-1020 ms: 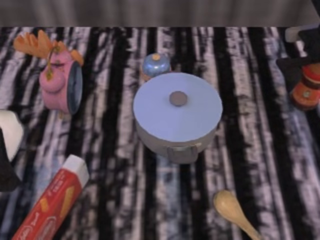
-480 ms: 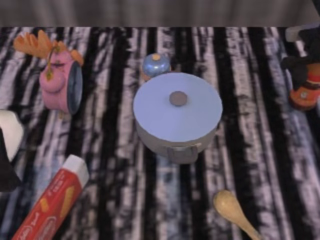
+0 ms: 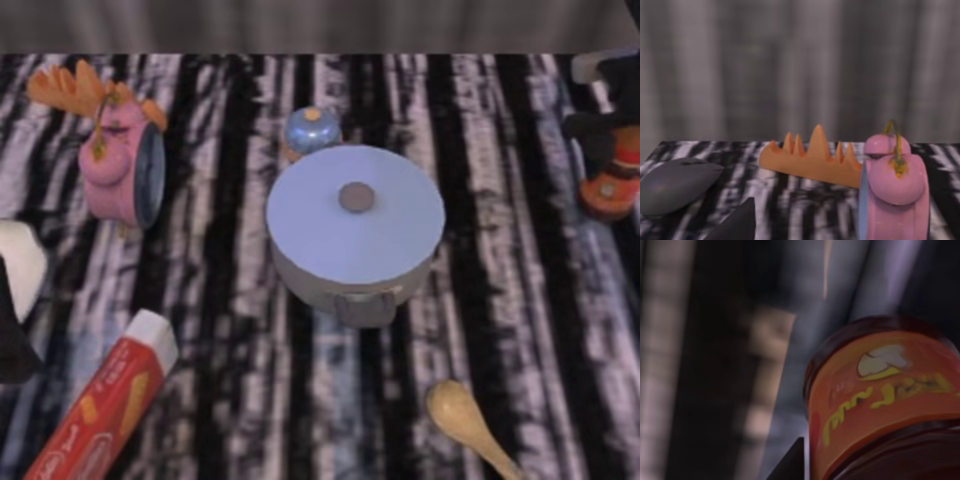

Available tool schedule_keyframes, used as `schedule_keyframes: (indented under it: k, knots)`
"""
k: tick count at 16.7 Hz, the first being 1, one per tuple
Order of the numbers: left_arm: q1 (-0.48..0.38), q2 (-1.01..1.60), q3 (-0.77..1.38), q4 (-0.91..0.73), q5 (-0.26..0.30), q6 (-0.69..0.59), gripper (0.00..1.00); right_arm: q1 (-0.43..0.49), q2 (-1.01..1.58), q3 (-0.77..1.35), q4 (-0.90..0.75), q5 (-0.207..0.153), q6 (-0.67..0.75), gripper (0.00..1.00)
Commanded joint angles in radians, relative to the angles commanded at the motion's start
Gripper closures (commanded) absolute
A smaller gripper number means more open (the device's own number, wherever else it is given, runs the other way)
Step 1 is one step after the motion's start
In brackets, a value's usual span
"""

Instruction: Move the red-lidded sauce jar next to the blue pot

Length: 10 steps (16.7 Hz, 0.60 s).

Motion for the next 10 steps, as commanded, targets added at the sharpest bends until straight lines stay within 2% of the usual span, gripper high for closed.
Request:
schedule_keyframes:
  k: [6,10]
  knots:
    - [0.0,0.0,0.0,0.0,0.0,0.0,0.0,0.003,-0.016,-0.016,-0.001,-0.001,0.003,1.0]
    - [0.0,0.0,0.0,0.0,0.0,0.0,0.0,0.01,-0.175,-0.162,-0.012,-0.002,0.003,1.0]
